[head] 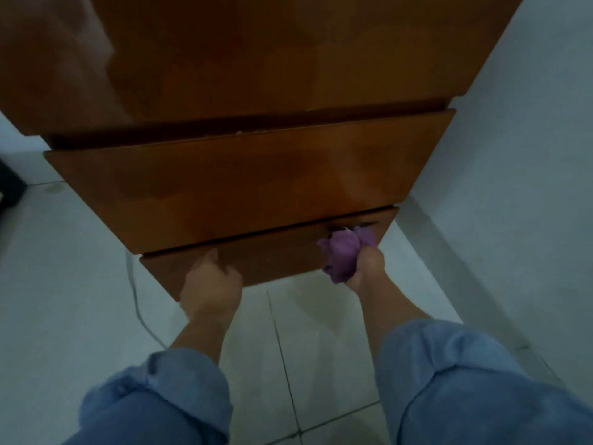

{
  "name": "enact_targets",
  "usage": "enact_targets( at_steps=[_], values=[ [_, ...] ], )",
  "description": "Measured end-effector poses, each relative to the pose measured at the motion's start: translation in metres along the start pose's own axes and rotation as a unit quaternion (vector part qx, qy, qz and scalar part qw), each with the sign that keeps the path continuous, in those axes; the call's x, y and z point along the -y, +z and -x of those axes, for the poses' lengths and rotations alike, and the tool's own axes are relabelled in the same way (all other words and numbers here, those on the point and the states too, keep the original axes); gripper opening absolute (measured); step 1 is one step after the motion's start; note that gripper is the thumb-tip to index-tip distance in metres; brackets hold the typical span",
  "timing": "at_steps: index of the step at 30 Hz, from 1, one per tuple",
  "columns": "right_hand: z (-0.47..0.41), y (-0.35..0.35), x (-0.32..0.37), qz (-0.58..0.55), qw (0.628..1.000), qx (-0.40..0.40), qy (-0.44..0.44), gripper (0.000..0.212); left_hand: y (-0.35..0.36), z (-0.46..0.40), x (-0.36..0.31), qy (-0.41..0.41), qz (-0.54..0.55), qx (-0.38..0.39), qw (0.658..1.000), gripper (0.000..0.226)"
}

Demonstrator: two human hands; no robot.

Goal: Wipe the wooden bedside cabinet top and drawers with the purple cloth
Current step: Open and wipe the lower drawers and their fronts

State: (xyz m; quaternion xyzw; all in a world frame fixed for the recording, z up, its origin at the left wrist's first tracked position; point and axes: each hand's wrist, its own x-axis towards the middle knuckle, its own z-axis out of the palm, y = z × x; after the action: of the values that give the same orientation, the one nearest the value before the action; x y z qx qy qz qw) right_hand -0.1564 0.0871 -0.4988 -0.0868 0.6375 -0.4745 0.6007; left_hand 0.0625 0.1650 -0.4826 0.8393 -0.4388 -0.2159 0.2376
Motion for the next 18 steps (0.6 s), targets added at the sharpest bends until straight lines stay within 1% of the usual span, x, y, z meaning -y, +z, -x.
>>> enact_targets(
  at_steps=[1, 2, 3, 4, 5, 6, 8, 9, 10, 11, 12, 13, 14, 15, 16, 18],
  values=[
    [-0.003, -0.006, -0.008, -0.028, 1.0, -0.005, -0.007, 0.036, 0.005, 0.004, -0.002, 0.084, -0.039, 0.0, 0.996, 0.043],
    [-0.003, -0.01, -0.016, -0.063, 0.998, -0.021, 0.001, 0.033, 0.009, 0.006, -0.004, 0.168, -0.06, 0.006, 0.984, 0.049],
    [-0.004, -0.014, -0.023, -0.106, 0.994, -0.004, 0.006, 0.035, 0.011, 0.006, -0.007, 0.241, -0.083, 0.021, 0.967, 0.055],
    [-0.003, -0.014, -0.026, -0.143, 0.99, 0.014, 0.008, 0.039, 0.014, 0.003, -0.011, 0.301, -0.112, 0.044, 0.946, 0.06],
    [-0.007, -0.012, -0.023, -0.188, 0.982, 0.017, 0.0, 0.042, 0.018, -0.001, -0.014, 0.343, -0.146, 0.067, 0.925, 0.065],
    [-0.012, -0.009, -0.015, -0.215, 0.976, -0.005, -0.03, 0.043, 0.021, -0.006, -0.016, 0.369, -0.185, 0.081, 0.907, 0.069],
    [-0.019, 0.002, -0.002, -0.273, 0.953, -0.056, -0.117, 0.039, 0.024, -0.018, -0.013, 0.386, -0.254, 0.081, 0.883, 0.076],
    [-0.025, 0.01, 0.004, -0.27, 0.947, -0.074, -0.16, 0.043, 0.025, -0.023, -0.009, 0.385, -0.276, 0.077, 0.877, 0.079],
    [-0.035, 0.018, 0.007, -0.21, 0.952, -0.118, -0.19, 0.049, 0.026, -0.027, -0.003, 0.386, -0.287, 0.075, 0.873, 0.082],
    [-0.045, 0.025, 0.009, -0.106, 0.956, -0.176, -0.21, 0.054, 0.027, -0.03, 0.001, 0.392, -0.292, 0.074, 0.869, 0.085],
    [-0.055, 0.031, 0.008, -0.006, 0.948, -0.226, -0.224, 0.056, 0.028, -0.032, 0.006, 0.404, -0.292, 0.074, 0.864, 0.085],
    [-0.064, 0.036, 0.004, 0.051, 0.933, -0.265, -0.239, 0.057, 0.03, -0.034, 0.009, 0.415, -0.289, 0.072, 0.86, 0.083],
    [-0.073, 0.04, -0.001, 0.071, 0.923, -0.289, -0.245, 0.057, 0.033, -0.036, 0.011, 0.422, -0.281, 0.07, 0.859, 0.081],
    [-0.079, 0.04, -0.009, 0.078, 0.922, -0.296, -0.237, 0.058, 0.036, -0.037, 0.013, 0.426, -0.272, 0.066, 0.86, 0.082],
    [-0.087, 0.04, -0.02, 0.08, 0.933, -0.278, -0.216, 0.059, 0.038, -0.039, 0.015, 0.429, -0.268, 0.065, 0.86, 0.084],
    [-0.1, 0.034, -0.043, 0.062, 0.965, -0.188, -0.171, 0.06, 0.041, -0.042, 0.017, 0.433, -0.266, 0.064, 0.859, 0.089]
  ],
)
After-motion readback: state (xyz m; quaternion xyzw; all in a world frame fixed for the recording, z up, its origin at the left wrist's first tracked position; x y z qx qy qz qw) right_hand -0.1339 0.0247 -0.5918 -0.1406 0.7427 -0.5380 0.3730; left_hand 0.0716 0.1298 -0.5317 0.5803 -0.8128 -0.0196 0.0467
